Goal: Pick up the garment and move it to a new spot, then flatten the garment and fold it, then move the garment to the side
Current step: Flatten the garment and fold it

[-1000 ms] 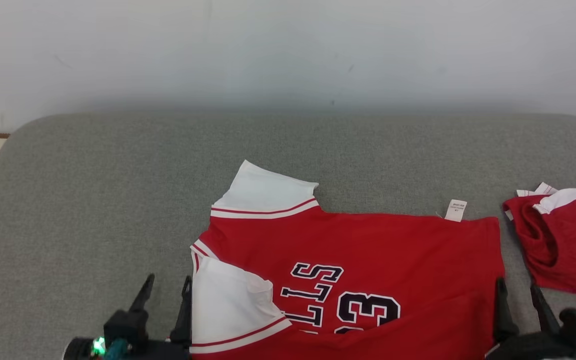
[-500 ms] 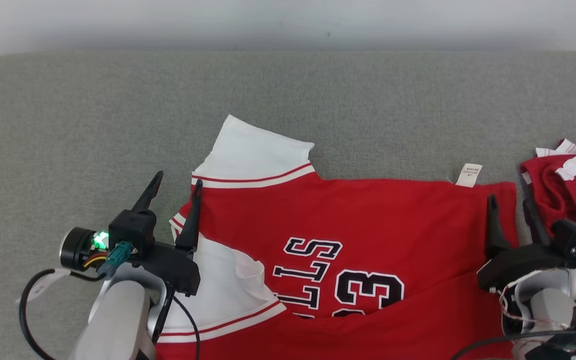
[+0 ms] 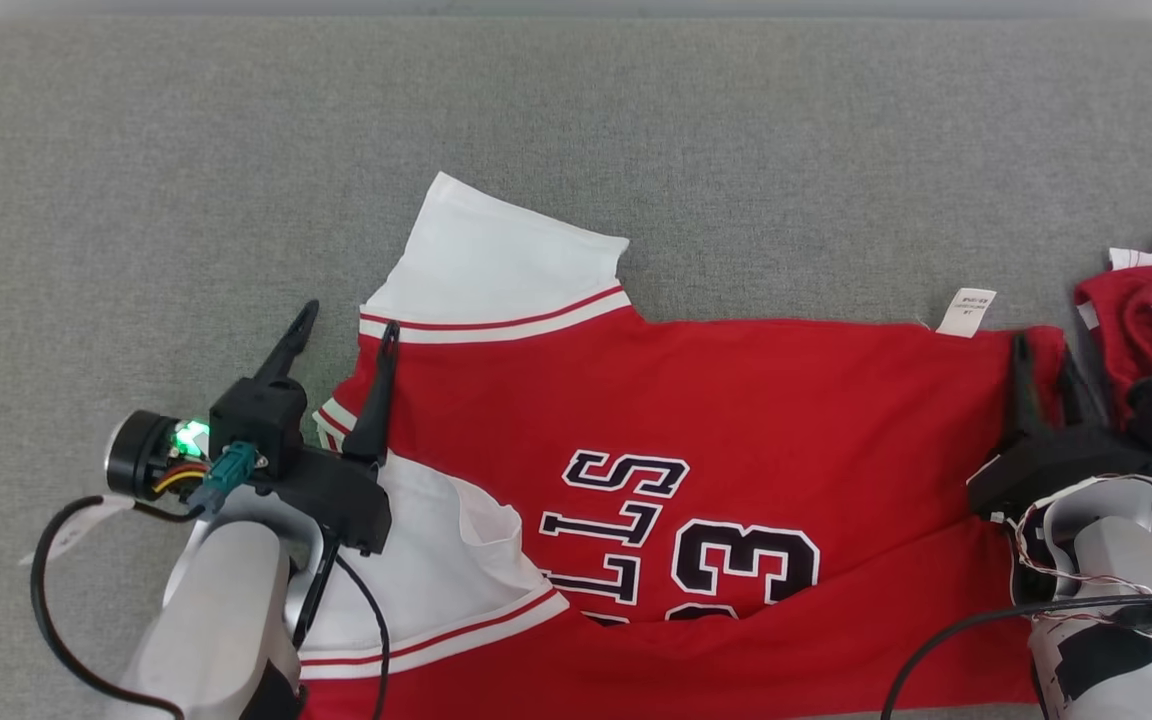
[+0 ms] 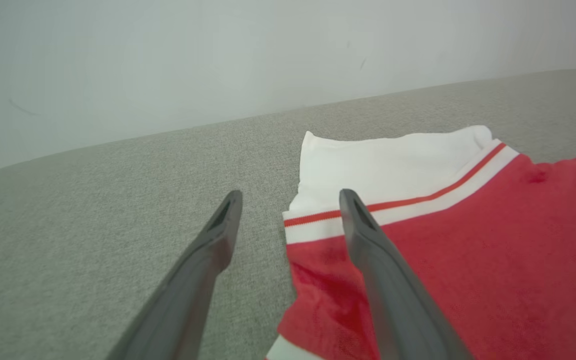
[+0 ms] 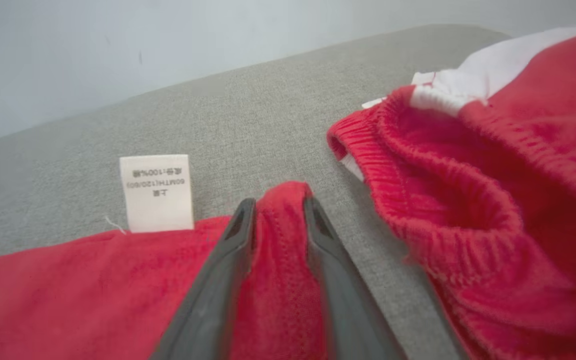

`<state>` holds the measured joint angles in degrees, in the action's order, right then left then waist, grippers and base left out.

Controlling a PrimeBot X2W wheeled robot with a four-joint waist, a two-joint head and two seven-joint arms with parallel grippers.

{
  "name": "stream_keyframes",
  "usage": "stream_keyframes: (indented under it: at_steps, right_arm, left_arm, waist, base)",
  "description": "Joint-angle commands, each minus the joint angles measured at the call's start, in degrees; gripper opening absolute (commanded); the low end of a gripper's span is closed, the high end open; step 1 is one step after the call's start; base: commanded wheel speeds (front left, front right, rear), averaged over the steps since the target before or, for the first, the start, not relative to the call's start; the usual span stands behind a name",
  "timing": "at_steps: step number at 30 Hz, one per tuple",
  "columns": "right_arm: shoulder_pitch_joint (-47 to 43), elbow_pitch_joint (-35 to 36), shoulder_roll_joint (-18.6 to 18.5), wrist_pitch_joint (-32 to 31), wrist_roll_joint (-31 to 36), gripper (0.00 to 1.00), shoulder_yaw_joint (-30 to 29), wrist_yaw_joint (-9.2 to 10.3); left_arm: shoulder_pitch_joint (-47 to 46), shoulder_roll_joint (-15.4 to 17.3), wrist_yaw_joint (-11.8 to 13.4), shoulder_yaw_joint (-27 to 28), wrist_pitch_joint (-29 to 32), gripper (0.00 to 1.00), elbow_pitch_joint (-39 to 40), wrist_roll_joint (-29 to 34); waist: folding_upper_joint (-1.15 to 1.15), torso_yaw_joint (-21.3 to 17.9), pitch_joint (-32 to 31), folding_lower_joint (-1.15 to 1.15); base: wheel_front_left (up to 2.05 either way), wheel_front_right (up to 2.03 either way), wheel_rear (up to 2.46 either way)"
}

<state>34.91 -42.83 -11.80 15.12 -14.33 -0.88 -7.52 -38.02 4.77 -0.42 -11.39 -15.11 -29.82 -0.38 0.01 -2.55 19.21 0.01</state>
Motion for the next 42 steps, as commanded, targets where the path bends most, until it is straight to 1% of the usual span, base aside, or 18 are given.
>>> stream_keyframes:
  at_steps: [1, 3, 11, 14, 21, 27, 32, 33, 34, 35, 37, 38, 39, 41, 42]
  right_arm:
    - [0.7, 0.1, 0.1, 0.0, -0.6, 0.29, 0.4, 0.06]
    - [0.8, 0.4, 0.2, 0.0, -0.6, 0.00, 0.7, 0.06]
    - [0.7, 2.2, 0.3, 0.0, -0.7, 0.00, 1.2, 0.06]
    - [0.8, 2.8, 0.7, 0.0, -0.6, 0.00, 2.0, 0.06]
    - [0.6, 3.8, 1.7, 0.0, -1.0, 0.00, 4.0, 0.06]
    - [1.0, 4.4, 2.3, 0.0, -1.4, 0.00, 5.6, 0.06]
    - [0.8, 4.8, 2.7, 0.0, -1.7, 0.00, 6.9, 0.06]
    - [0.8, 4.9, 2.8, 0.0, -1.8, 0.00, 7.1, 0.06]
    - [0.7, 5.0, 2.8, 0.0, -1.8, 0.00, 7.3, 0.06]
    - [0.8, 5.0, 2.9, 0.0, -1.9, 0.00, 7.6, 0.06]
    - [0.9, 5.1, 3.1, 0.0, -2.1, 0.00, 8.1, 0.06]
    - [1.0, 5.2, 3.2, 0.0, -2.3, 0.00, 8.3, 0.06]
    - [1.0, 5.4, 3.2, 0.0, -2.4, 0.00, 8.7, 0.06]
    - [0.9, 5.5, 3.3, 0.0, -2.6, 0.00, 9.1, 0.06]
    - [0.9, 5.6, 3.3, 0.0, -2.7, 0.00, 9.3, 0.06]
  left_arm:
    - [-0.7, 0.3, 0.0, 0.0, 0.0, 1.00, -0.4, 0.3]
    - [-1.2, 0.4, 0.0, -0.2, 0.0, 1.00, -0.5, 0.4]
    - [-6.5, 0.7, -0.8, -0.9, 0.0, 1.00, -3.7, 0.2]
    - [-10.0, 0.9, -1.9, -1.2, 0.0, 1.00, -8.0, -0.1]
    - [-20.6, 0.3, -3.9, -2.6, 0.3, 1.00, -21.4, -0.5]
    - [-28.0, -0.3, -5.0, -3.9, 3.4, 1.00, -30.2, -0.8]
    - [-31.5, -0.5, -4.9, -4.6, 5.3, 1.00, -35.4, -1.2]
    - [-32.1, -0.6, -4.7, -4.6, 5.3, 0.92, -36.2, -1.4]
    - [-32.5, -0.6, -4.6, -4.5, 5.5, 0.87, -36.9, -1.7]
    - [-32.8, -0.5, -4.6, -4.4, 5.8, 0.78, -37.7, -1.9]
    - [-33.5, -0.3, -4.5, -4.3, 5.4, 0.67, -38.9, -2.2]
    - [-33.8, -0.2, -4.5, -4.3, 5.3, 0.63, -39.4, -2.5]
    - [-34.2, -0.3, -4.5, -4.3, 5.0, 0.46, -40.2, -2.5]
    - [-34.3, -0.5, -4.3, -4.3, 5.4, 0.26, -41.0, -2.8]
    - [-34.2, -0.5, -4.2, -4.2, 5.3, 0.11, -41.4, -3.0]
  waist:
    - [-0.01, -0.1, 0.5, -0.01]
    - [-0.01, -0.3, 0.7, -0.01]
    - [-0.01, -1.2, 2.3, -0.01]
    - [-0.01, -2.0, 3.2, -0.01]
    - [-0.01, -3.9, 4.9, -0.01]
    - [-0.01, -5.4, 5.9, -0.01]
    - [-0.01, -6.5, 6.3, -0.01]
    - [-0.01, -6.6, 6.3, -0.01]
    - [-0.01, -6.8, 6.3, -0.01]
    - [-0.01, -7.0, 6.4, -0.01]
    - [-0.01, -7.4, 6.6, -0.01]
    - [-0.01, -7.7, 6.7, -0.01]
    - [-0.01, -7.9, 6.8, -0.01]
    - [-0.01, -8.2, 6.9, -0.01]
    - [-0.01, -8.4, 6.9, -0.01]
  base:
    - [0.00, 0.00, 0.00]
    - [0.00, 0.00, 0.00]
    - [0.00, 0.00, 0.00]
    - [0.00, 0.00, 0.00]
    - [0.00, 0.00, 0.00]
    - [0.00, 0.00, 0.00]
    - [0.00, 0.00, 0.00]
    - [0.00, 0.00, 0.00]
    - [0.00, 0.00, 0.00]
    - [0.00, 0.00, 0.00]
    - [0.00, 0.00, 0.00]
    - [0.00, 0.00, 0.00]
    - [0.00, 0.00, 0.00]
    - [0.00, 0.00, 0.00]
    - [0.00, 0.00, 0.00]
